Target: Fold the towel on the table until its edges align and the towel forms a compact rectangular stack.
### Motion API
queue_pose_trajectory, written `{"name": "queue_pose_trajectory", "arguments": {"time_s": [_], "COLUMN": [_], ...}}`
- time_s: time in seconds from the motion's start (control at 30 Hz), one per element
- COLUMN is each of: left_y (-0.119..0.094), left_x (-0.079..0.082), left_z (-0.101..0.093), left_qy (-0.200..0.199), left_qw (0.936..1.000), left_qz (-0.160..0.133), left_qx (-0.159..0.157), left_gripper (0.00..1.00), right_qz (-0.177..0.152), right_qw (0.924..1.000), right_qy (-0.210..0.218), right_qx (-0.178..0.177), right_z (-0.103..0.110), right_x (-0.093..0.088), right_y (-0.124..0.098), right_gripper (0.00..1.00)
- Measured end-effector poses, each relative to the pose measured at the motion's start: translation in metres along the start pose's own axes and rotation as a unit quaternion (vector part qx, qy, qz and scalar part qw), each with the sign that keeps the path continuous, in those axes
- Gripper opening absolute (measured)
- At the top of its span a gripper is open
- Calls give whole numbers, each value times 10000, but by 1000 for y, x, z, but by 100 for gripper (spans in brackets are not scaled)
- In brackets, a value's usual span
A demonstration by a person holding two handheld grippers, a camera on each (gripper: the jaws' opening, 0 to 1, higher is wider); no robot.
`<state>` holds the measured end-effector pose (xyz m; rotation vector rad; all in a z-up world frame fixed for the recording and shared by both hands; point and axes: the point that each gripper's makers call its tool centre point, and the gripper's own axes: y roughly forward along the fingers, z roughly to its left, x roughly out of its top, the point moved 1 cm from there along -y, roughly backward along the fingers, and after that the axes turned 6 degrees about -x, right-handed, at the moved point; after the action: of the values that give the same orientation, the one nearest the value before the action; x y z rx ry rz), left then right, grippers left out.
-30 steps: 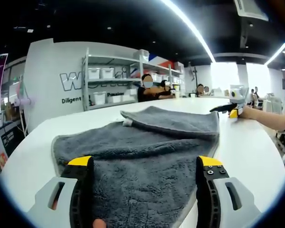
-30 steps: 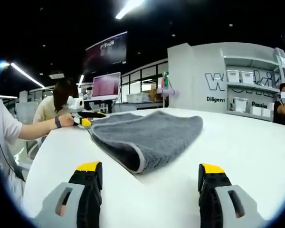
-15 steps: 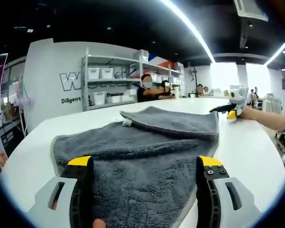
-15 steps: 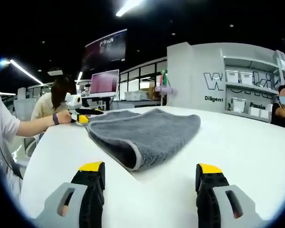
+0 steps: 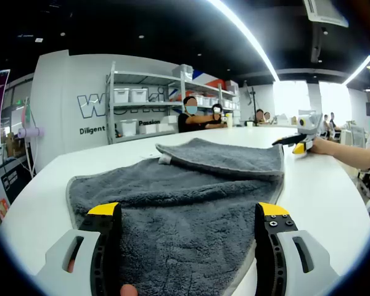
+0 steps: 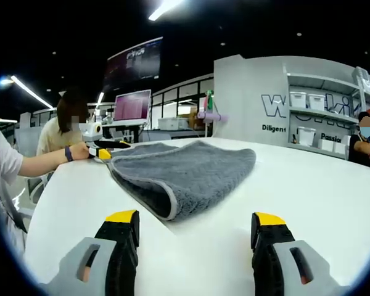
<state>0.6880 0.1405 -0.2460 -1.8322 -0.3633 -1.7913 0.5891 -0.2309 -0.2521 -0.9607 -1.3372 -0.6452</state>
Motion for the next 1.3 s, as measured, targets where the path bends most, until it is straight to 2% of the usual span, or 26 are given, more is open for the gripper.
{"name": "queue_pose_trajectory", "arguments": {"time_s": [0.23, 0.43, 0.57, 0.7, 0.97, 1.3], "left_y": [0, 0, -1, -1, 0, -1], "left_x": [0, 0, 2, 2, 2, 2], "left_z": [-2, -2, -1, -1, 0, -3], "left_qy": [3, -24, -102, -97, -99, -127], "left_qw": [10000, 10000, 9999, 9999, 9999, 9999], "left_qz": [-3, -20, -78, -76, -75, -96], "left_qx": [-4, -22, -44, -39, -42, -35], "left_gripper": [87, 87, 87, 87, 87, 87], "right_qz": [-39, -64, -42, -110, 100, 279], "right_qw": [10000, 9993, 9986, 9963, 9967, 9968], "right_qy": [38, 329, 531, 849, 812, 750], "right_qx": [1, 161, 48, -56, 12, -3], "right_z": [-1, 4, -3, -11, -4, -3], "right_x": [2, 4, 3, 6, 0, -5], "right_y": [0, 5, 8, 8, 12, 14], "right_gripper": [72, 57, 54, 46, 46, 37]}}
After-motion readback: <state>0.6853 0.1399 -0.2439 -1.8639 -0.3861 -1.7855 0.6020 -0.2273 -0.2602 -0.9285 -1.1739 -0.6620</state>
